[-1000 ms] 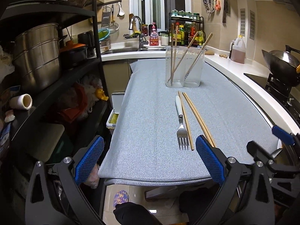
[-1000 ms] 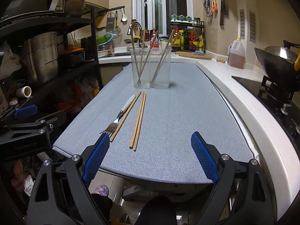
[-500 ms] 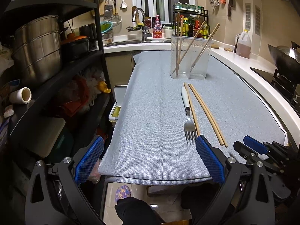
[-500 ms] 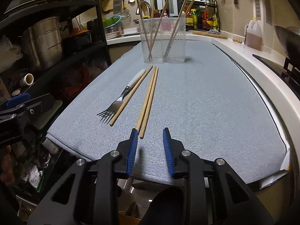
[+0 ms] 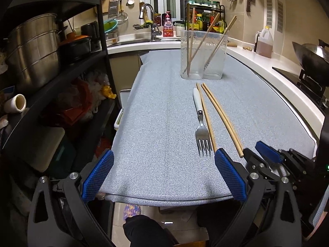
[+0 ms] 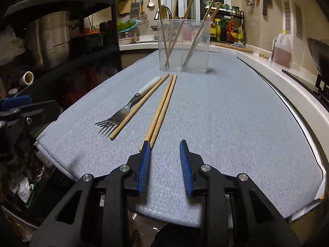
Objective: Organize utensils
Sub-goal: 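Grasp a chopstick with the right tool while the left tool grasps the white-handled fork, then lift the chopstick and fork up toward the clear container, then carry the chopstick and fork over the clear container, then open both tools to drop the chopstick and fork into the container, then withdraw both tools back toward the last two chopsticks on the cloth, then grasp a wooden chopstick with the right tool while the left tool grasps the other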
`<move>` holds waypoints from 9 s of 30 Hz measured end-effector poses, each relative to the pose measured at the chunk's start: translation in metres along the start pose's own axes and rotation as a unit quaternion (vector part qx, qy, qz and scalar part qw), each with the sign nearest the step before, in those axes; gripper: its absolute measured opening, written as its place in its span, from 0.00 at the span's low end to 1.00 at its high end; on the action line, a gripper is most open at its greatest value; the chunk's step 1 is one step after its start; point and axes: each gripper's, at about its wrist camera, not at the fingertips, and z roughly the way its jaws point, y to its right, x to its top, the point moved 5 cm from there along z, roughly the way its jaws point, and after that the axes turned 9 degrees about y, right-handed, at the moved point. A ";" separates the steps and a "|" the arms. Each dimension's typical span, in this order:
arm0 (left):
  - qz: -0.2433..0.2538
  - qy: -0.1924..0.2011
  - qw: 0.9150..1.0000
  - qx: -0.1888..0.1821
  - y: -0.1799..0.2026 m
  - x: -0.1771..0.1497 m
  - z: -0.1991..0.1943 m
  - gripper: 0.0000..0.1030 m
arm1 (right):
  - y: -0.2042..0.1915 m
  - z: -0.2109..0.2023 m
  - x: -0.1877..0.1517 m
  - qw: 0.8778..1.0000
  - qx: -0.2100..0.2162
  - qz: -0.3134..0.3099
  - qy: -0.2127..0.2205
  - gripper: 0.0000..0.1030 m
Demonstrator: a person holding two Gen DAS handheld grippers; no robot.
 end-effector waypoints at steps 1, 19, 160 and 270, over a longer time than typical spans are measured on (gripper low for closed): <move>0.001 -0.001 1.000 0.001 0.000 0.000 0.002 0.93 | 0.000 0.002 0.001 1.000 0.000 -0.001 0.004 0.28; -0.009 -0.014 1.000 -0.005 -0.005 0.004 0.026 0.93 | 0.003 0.016 0.008 1.000 0.009 -0.005 0.010 0.34; 0.153 0.172 0.972 -0.054 0.052 0.355 0.046 0.01 | 0.083 -0.002 0.419 0.971 -0.012 -0.013 0.237 0.04; 0.024 -0.021 0.999 0.012 0.014 0.022 0.004 0.89 | 0.034 -0.031 0.022 0.998 -0.025 0.052 -0.021 0.38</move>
